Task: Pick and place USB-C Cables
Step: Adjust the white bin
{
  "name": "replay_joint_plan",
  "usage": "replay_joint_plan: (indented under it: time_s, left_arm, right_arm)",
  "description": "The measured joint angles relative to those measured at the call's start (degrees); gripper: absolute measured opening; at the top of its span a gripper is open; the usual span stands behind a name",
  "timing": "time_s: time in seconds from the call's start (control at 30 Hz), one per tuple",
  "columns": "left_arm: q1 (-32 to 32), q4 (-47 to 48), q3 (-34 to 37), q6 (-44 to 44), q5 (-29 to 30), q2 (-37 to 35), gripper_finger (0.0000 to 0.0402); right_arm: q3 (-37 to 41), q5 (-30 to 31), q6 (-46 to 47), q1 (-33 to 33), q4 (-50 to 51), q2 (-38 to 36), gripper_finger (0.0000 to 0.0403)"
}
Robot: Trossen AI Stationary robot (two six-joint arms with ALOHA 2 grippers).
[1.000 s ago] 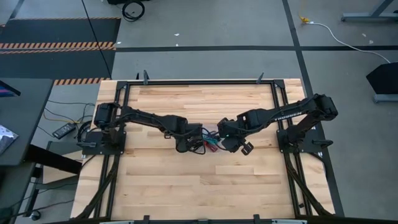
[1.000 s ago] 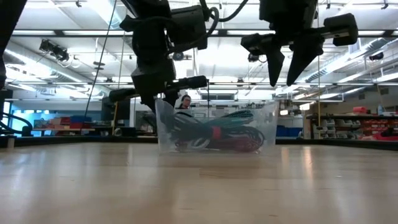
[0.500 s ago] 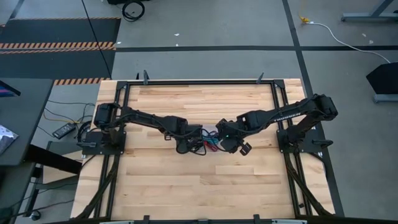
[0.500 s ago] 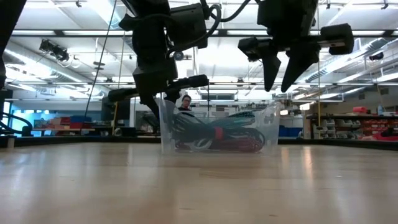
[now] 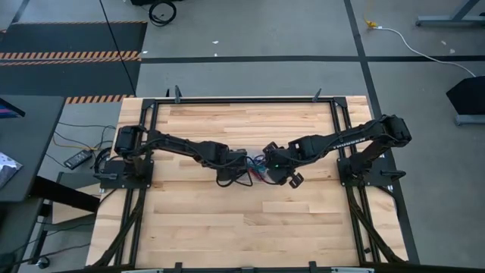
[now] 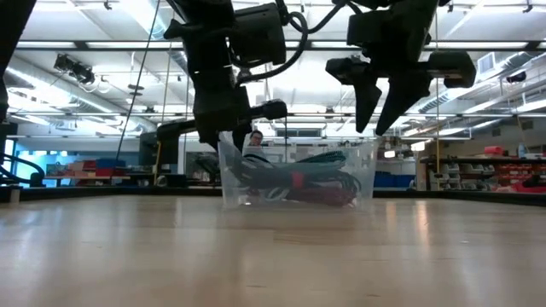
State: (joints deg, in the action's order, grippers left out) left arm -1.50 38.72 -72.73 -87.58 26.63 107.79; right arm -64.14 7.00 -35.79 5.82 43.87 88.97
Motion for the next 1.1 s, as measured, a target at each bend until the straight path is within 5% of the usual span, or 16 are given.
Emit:
replay_joint_plan:
  time_s: [0.23,0.53,0.9,1.1]
  left_arm:
    - [-0.21,-0.28,-1.5,0.97,-0.4,-0.35,0.0037]
    - [-0.25,1.33,-1.53,4.68,-8.99,-0.35,0.0043]
    - [-0.18,1.46,-1.59,8.64,-9.99,-0.44,0.0189]
    - [-0.93,1.39,-1.59,8.73,-1.98,-1.47,0.0233]
  right_arm:
    - [0.0,-0.99,0.72,0.0,-0.8,0.0,0.0138]
    - [0.0,-2.78,1.75,0.0,-0.61,0.0,0.0138]
    - [0.0,-3.57,2.57,0.0,-0.8,0.0,0.0138]
    - [-0.02,-1.17,4.08,0.0,0.54,0.0,0.0138]
